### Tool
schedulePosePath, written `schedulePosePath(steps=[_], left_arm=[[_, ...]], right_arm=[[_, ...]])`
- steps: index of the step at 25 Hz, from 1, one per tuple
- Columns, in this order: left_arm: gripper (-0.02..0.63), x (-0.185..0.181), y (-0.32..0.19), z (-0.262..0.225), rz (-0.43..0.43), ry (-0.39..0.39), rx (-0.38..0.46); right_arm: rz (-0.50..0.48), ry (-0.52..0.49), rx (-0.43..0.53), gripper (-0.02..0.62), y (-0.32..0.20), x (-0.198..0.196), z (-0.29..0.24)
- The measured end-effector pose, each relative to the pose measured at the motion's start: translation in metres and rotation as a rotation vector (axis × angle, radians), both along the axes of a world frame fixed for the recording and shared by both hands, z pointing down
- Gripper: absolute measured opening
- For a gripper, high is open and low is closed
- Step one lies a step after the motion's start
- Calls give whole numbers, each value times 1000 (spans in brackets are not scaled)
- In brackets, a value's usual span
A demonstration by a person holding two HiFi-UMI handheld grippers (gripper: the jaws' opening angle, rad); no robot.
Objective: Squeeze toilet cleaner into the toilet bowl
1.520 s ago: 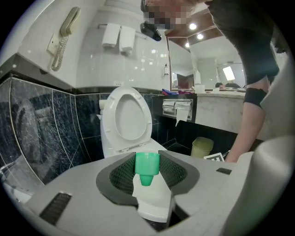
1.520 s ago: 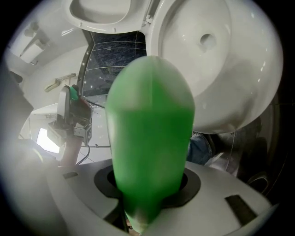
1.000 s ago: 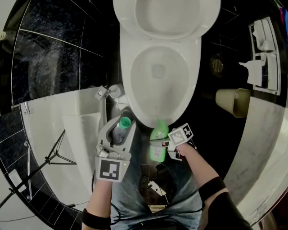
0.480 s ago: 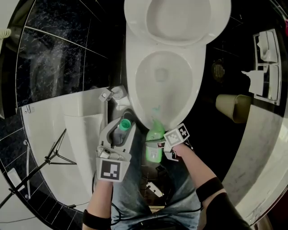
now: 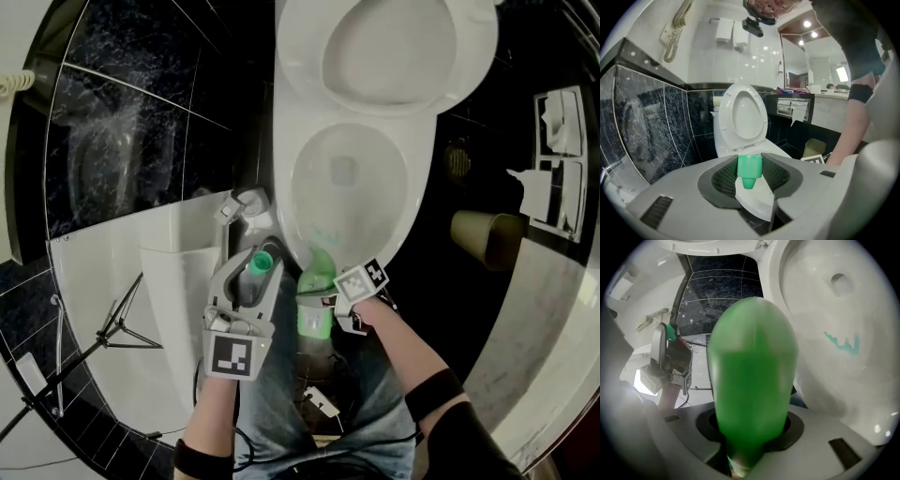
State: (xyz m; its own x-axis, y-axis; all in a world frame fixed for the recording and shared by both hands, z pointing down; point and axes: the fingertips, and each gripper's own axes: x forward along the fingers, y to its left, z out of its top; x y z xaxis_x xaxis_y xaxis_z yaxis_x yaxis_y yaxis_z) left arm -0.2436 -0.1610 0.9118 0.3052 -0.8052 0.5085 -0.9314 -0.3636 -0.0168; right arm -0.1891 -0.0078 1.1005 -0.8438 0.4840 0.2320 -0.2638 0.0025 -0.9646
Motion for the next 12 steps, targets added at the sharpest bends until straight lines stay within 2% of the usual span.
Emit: schedulePosePath(steps=[4,8,12], left_arm=[[160,-4,-6,1,9,-13,0],[160,-8,-10,-1,-15,13,5],[160,-16,-11,1,2,-10,-6]], right_arm=[[27,-12,-16,176,-16,-13,-4],[44,-19,-14,176,-32,-23,-5],[50,-20,-16,176,-44,-32,-3]])
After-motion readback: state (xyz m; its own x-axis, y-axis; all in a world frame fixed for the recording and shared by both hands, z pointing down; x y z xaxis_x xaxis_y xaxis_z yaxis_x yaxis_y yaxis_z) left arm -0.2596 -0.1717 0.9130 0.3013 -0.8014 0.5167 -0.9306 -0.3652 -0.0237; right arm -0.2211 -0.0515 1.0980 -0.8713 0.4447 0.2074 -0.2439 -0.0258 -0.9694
